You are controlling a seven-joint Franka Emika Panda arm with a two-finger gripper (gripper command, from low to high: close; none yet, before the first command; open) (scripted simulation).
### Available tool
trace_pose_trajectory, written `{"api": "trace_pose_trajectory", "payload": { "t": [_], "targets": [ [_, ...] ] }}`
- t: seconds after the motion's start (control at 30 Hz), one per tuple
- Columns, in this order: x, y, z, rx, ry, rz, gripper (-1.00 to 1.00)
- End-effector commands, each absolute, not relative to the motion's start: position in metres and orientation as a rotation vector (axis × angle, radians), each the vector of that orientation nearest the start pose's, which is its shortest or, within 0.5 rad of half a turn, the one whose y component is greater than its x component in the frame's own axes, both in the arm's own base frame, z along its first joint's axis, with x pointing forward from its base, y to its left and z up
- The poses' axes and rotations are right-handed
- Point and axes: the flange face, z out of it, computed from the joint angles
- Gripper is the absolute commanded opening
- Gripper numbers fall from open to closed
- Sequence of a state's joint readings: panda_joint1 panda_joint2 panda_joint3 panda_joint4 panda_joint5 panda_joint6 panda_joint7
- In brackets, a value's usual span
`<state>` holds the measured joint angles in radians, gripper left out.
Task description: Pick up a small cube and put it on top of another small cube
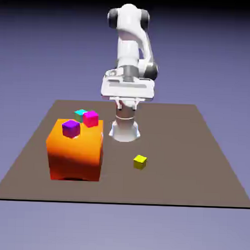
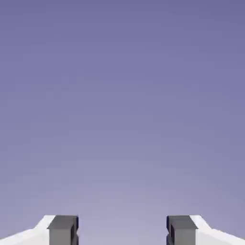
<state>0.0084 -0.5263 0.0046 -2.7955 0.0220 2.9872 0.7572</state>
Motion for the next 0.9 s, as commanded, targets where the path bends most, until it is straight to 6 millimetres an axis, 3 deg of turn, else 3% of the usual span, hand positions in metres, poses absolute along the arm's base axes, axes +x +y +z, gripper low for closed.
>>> {"api": "trace_pose_trajectory", "payload": {
  "t": [0.0,0.13,0.3,0.5,0.67,0.7,0.83,0.87],
  "targets": [
    [0.402,0.003,0.427,-2.539,1.063,-0.851,0.0],
    [0.415,0.002,0.368,-2.603,1.265,-0.491,0.0],
    [0.417,0.005,0.295,-2.619,1.498,-0.014,0.0],
    [0.401,0.017,0.214,-2.537,1.732,0.59,0.0],
    [0.376,0.031,0.157,-2.389,1.871,1.088,0.0],
    [0.376,0.031,0.157,-2.389,1.871,1.089,0.0],
    [0.35,0.047,0.102,-2.389,1.87,1.089,0.0],
    [0.349,0.048,0.099,-2.389,1.871,1.089,0.0]
  ]
}}
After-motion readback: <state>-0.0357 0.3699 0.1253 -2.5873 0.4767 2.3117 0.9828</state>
